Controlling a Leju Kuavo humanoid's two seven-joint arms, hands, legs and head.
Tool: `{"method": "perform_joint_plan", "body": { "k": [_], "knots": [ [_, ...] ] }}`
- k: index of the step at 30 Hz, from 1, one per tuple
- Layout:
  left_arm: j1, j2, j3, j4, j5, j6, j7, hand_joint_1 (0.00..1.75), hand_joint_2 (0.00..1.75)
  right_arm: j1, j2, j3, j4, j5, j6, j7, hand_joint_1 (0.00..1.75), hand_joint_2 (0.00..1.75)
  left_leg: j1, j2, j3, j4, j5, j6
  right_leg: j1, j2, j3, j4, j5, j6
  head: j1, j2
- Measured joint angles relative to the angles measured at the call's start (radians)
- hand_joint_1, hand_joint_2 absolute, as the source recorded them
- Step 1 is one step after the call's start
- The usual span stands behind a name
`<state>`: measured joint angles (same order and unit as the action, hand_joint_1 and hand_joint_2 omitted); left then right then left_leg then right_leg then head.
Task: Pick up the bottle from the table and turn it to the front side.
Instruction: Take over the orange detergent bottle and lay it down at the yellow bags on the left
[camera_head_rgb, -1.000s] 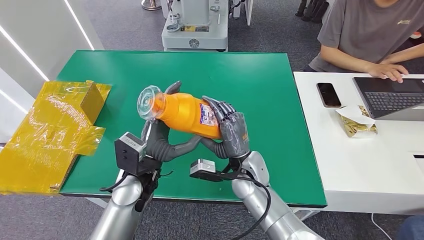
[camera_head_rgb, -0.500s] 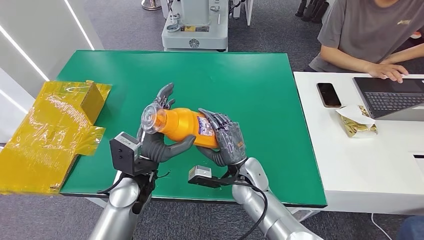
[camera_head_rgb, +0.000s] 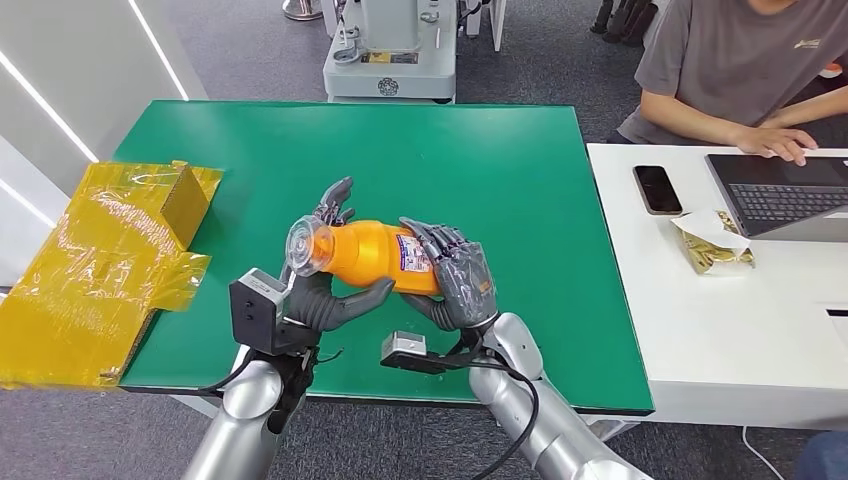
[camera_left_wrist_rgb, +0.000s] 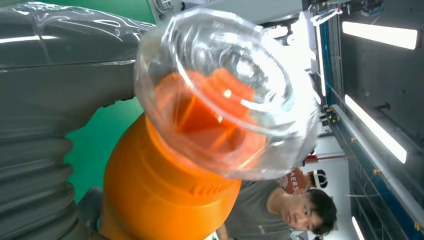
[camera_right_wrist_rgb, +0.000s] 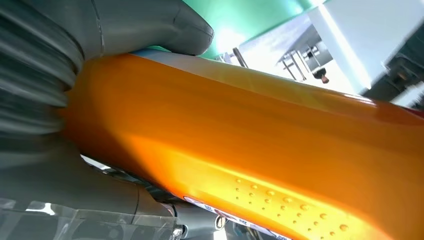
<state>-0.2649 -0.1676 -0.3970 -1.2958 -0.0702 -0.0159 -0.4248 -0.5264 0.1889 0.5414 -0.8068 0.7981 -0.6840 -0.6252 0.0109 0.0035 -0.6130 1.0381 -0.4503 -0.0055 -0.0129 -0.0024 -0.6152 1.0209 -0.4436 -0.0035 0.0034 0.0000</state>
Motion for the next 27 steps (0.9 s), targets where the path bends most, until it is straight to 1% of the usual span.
{"method": "perform_joint_plan", "body": {
  "k": [7,14,18,27],
  "knots": [
    [-0.002,-0.016,-0.002,0.006,0.007,0.004,0.0,0.0,1.75,-0.002,0.035,-0.04,-0.009,-0.04,0.0,-0.033,1.75,1.75,0.0,0.0,0.0,0.0,0.0,0.0,0.0,0.0,0.0,0.0,0.0,0.0,0.0,0.0],
    [-0.005,-0.027,-0.002,0.002,0.021,0.024,-0.006,0.0,1.75,-0.008,0.074,-0.052,0.0,-0.079,0.0,-0.062,1.75,1.75,0.0,0.0,0.0,0.0,0.0,0.0,0.0,0.0,0.0,0.0,0.0,0.0,0.0,0.0],
    [-0.006,-0.031,0.0,-0.01,0.024,0.041,-0.007,0.0,1.75,-0.011,0.094,-0.055,0.021,-0.087,0.0,-0.062,1.75,1.75,0.0,0.0,0.0,0.0,0.0,0.0,0.0,0.0,0.0,0.0,0.0,0.0,0.0,0.0],
    [-0.014,-0.053,0.0,-0.013,0.004,0.059,-0.007,0.0,1.75,-0.01,0.112,-0.083,0.082,-0.118,0.0,-0.068,1.75,1.75,0.0,0.0,0.0,0.0,0.0,0.0,0.0,0.0,0.0,0.0,0.0,0.0,0.0,0.0]
  ]
}}
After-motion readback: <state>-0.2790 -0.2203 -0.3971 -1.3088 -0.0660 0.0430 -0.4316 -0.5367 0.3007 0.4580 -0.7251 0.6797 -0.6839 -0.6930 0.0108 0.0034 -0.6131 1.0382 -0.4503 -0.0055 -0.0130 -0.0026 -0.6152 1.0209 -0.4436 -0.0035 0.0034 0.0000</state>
